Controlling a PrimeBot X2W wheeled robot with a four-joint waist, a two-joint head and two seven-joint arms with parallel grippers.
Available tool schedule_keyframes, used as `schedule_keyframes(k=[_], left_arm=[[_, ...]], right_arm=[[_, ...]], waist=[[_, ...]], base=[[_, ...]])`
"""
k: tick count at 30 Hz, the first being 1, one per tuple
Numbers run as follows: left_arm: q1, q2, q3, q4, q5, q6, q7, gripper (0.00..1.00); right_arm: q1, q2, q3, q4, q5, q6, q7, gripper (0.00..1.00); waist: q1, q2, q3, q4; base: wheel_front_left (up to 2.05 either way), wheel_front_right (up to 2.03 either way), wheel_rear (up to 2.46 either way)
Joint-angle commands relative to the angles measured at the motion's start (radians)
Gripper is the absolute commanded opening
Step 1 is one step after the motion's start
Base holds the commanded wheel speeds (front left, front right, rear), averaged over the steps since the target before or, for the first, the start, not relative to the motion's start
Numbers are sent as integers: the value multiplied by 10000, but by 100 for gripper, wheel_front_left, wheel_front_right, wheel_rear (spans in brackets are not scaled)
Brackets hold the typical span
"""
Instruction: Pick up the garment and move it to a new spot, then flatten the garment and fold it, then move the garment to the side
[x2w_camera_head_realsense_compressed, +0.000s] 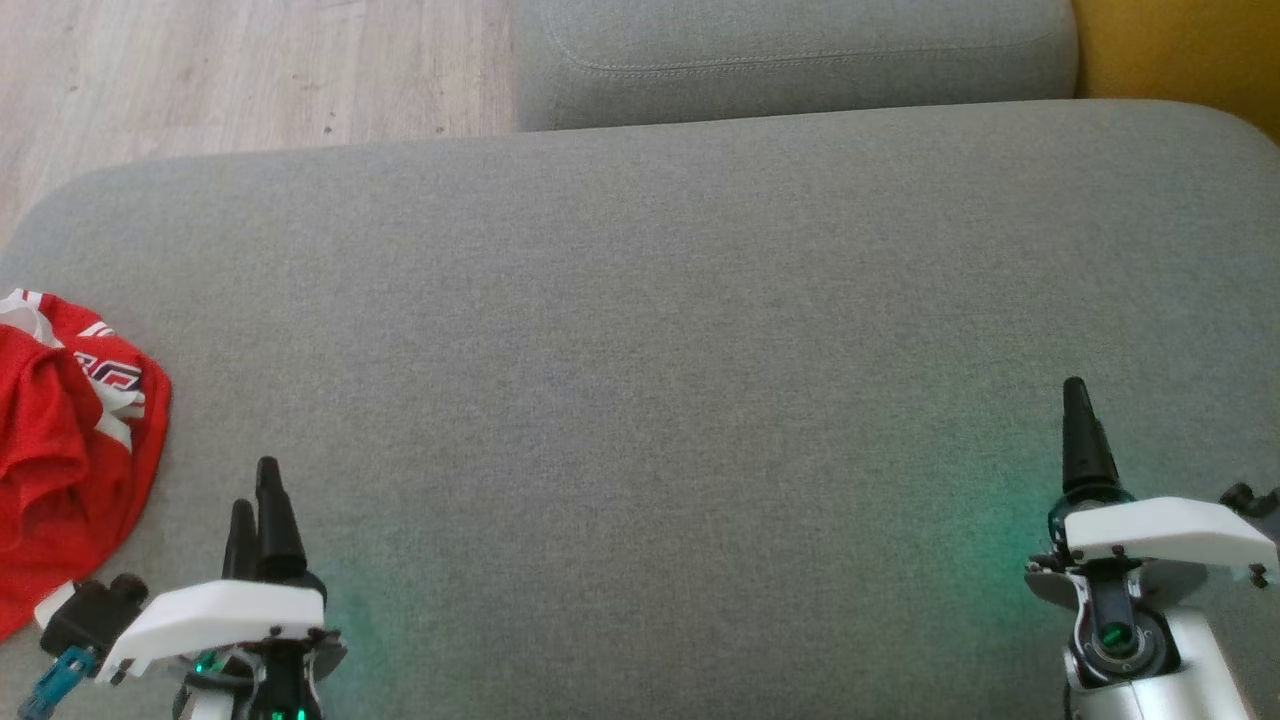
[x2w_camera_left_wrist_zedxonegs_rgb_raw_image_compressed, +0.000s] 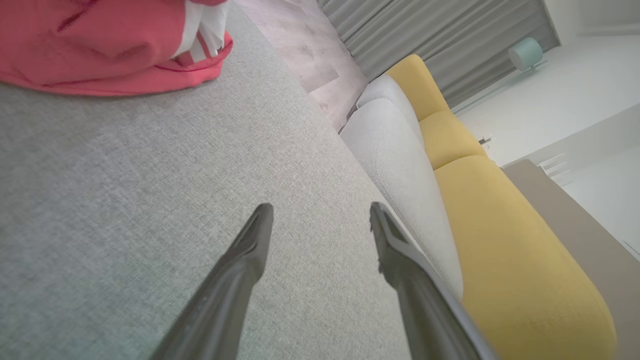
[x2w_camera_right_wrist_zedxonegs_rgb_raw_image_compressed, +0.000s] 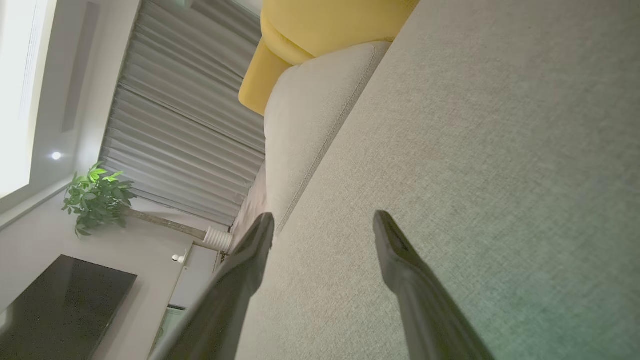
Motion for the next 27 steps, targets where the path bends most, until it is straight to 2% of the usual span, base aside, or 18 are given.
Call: schedule_keyframes(k=[1,27], left_arm=[[-599,227,64,-280,404,53,-137,100],[-1004,457,-366,116,3592,291,-877,100]], right_arm=[[-734,-158,139,-268,-407,31,-141,100],[-1465,-115,550,307,-3636,47,-879,100]], waist=[[-1,-1,1,2],[-1,-1,209,32]], base=[[0,0,0],[0,0,0]])
